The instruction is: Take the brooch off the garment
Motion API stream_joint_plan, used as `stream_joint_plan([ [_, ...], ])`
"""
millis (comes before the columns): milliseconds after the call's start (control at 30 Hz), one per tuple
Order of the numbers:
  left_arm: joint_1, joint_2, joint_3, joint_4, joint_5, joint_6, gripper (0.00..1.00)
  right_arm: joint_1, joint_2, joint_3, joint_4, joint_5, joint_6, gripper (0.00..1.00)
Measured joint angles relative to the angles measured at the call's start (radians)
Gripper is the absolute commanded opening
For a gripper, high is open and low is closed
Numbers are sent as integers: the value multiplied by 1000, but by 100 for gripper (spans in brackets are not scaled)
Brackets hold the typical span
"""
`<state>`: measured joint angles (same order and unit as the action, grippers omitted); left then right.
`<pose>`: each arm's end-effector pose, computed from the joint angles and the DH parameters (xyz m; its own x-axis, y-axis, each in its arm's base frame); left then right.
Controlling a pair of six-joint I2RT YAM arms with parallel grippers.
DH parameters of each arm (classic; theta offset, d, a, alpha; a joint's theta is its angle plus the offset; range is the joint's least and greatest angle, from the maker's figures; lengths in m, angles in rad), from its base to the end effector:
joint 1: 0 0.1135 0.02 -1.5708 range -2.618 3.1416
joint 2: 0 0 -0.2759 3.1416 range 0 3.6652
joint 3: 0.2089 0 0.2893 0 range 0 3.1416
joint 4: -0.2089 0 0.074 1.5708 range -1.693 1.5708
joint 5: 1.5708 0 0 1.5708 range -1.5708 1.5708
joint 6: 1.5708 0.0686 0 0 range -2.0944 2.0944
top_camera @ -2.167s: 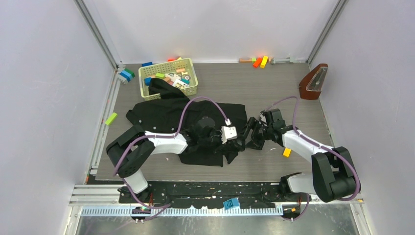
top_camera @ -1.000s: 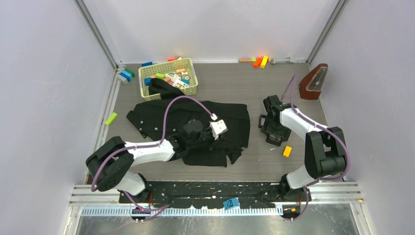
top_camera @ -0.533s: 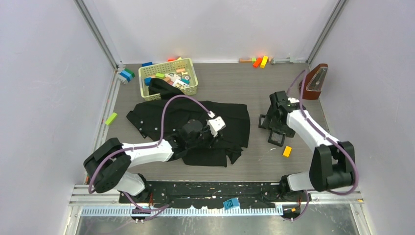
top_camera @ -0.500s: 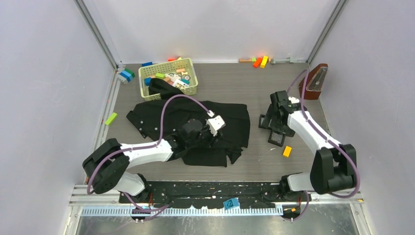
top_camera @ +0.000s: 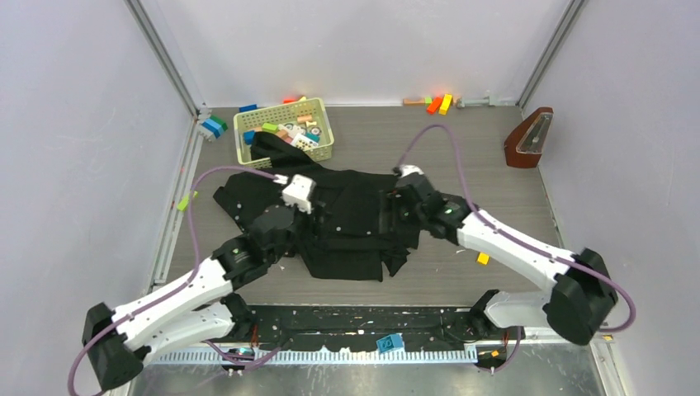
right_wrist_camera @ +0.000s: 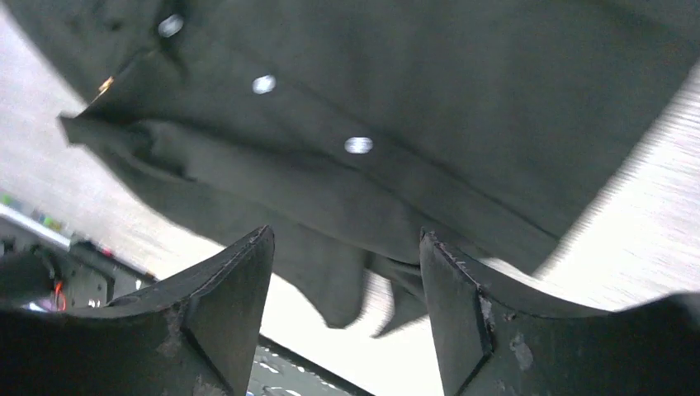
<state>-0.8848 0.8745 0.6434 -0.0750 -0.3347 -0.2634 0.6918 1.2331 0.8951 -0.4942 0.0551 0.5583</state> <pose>0.1851 -0.1905 0.2769 -0.3229 0.0063 -0.9464 0.4644 0.8724 -0.1527 0.2422 0.1958 0.2312 -0.8053 0.0198 -0.5926 -0.2144 0.9221 0.3221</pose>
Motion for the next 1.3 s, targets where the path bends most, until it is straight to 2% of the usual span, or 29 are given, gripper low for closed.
stream_joint_plan([
  [167,93,-169,-33,-237,-69,-158,60,191,169,5,194,-31,-7,65],
  [267,162,-235,-34,-347,-77,-232,59,263,256,20,282,-30,-7,64],
  [467,273,-240,-34,-496,-69,-326,58,370,440,129,438,-8,-10,62],
  [567,304,-221,-37,-518,-61,-350,57,407,517,194,479,10,-20,61],
  [633,331,-208,-46,-521,-45,-364,57,422,572,243,499,15,-27,56],
  [700,362,-205,-59,-521,-23,-376,57,433,625,285,515,18,-32,46],
  [767,387,-204,-69,-521,-3,-385,57,439,664,312,523,23,-35,21],
  [833,404,-205,-79,-520,12,-389,57,439,681,318,521,33,-39,6],
  [900,410,-204,-90,-516,25,-392,57,436,679,312,515,51,-32,1],
  [1000,410,-191,-103,-500,54,-394,55,420,630,246,533,64,-20,1],
  [1133,410,-122,-115,-453,145,-398,44,356,523,103,576,25,33,1],
  [1300,410,14,-128,-376,289,-387,43,243,443,-44,608,-18,100,1],
])
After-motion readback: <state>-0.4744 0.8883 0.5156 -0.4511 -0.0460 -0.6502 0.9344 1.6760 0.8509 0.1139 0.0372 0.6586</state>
